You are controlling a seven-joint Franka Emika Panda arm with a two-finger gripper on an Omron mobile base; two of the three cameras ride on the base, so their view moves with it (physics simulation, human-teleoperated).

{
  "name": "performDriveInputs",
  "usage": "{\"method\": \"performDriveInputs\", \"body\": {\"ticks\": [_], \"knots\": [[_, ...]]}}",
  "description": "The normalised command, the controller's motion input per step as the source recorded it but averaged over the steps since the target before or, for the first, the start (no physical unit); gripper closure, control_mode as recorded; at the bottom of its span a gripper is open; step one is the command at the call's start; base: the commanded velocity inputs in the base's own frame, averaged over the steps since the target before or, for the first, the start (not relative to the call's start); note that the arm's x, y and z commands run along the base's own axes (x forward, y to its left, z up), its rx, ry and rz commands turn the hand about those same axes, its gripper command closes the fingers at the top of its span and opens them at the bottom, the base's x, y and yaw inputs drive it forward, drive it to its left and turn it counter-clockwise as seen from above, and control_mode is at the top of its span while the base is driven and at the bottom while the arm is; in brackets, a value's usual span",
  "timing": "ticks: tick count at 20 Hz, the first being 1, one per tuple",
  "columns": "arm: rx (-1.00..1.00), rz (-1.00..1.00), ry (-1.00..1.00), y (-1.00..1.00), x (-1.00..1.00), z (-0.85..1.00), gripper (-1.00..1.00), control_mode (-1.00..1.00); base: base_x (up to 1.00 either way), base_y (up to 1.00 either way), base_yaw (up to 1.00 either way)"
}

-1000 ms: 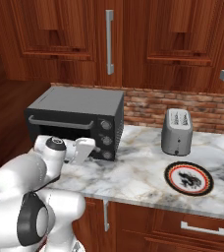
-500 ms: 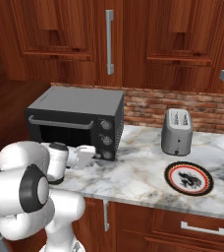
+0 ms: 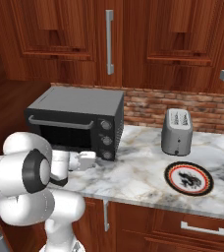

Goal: Pick up the bagel from the plate, place it on the toaster oven rack, close the door, and set the timer.

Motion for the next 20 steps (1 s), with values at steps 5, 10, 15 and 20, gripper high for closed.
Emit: {"method": "performDriveInputs", "body": {"ticks": [5, 10, 15, 20], "knots": [[0.0, 0.0, -0.14, -0.13, 0.0, 0.0, -1.0, -1.0, 0.0, 0.0, 0.0], [0.0, 0.0, -0.03, -0.15, 0.0, 0.0, -1.0, -1.0, 0.0, 0.0, 0.0], [0.0, 0.0, 0.16, -0.02, 0.16, 0.1, -1.0, -1.0, 0.0, 0.0, 0.0], [0.0, 0.0, 0.22, 0.0, 0.28, 0.23, -1.0, -1.0, 0.0, 0.0, 0.0]]}}
